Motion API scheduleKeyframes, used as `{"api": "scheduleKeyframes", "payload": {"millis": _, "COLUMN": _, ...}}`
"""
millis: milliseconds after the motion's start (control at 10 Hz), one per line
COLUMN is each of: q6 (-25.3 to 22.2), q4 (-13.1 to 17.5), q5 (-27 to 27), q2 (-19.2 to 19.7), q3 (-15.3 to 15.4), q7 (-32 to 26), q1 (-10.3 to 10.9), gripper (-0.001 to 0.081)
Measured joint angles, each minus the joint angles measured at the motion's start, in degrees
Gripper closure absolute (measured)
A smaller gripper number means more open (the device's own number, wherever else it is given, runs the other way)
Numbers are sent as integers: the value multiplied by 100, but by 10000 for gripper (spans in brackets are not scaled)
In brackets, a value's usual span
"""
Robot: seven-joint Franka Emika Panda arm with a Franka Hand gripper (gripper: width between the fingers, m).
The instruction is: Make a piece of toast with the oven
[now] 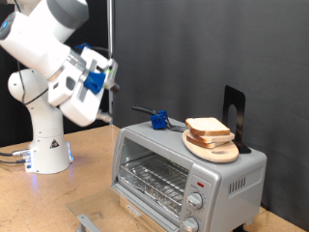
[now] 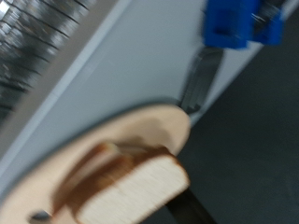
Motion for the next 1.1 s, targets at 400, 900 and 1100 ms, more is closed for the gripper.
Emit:
{"api": "scheduleKeyframes", "payload": {"millis": 400, "q6": -44, "q4": 71, "q5": -1051, "q2": -542, "q3": 767, "q7": 642, "q1": 35, "gripper": 6}}
{"api": "scheduleKeyframes", "payload": {"millis": 900, "q6": -205, "q4": 207, "q5": -1638, "q2": -717, "q3": 1326, "q7": 1351, "q1": 28, "gripper": 6}}
{"api": "scheduleKeyframes", "payload": {"millis": 1100, "q6": -348, "q4": 199, "q5": -1733, "q2": -776, "q3": 1526, "q7": 1491, "q1": 41, "gripper": 6}}
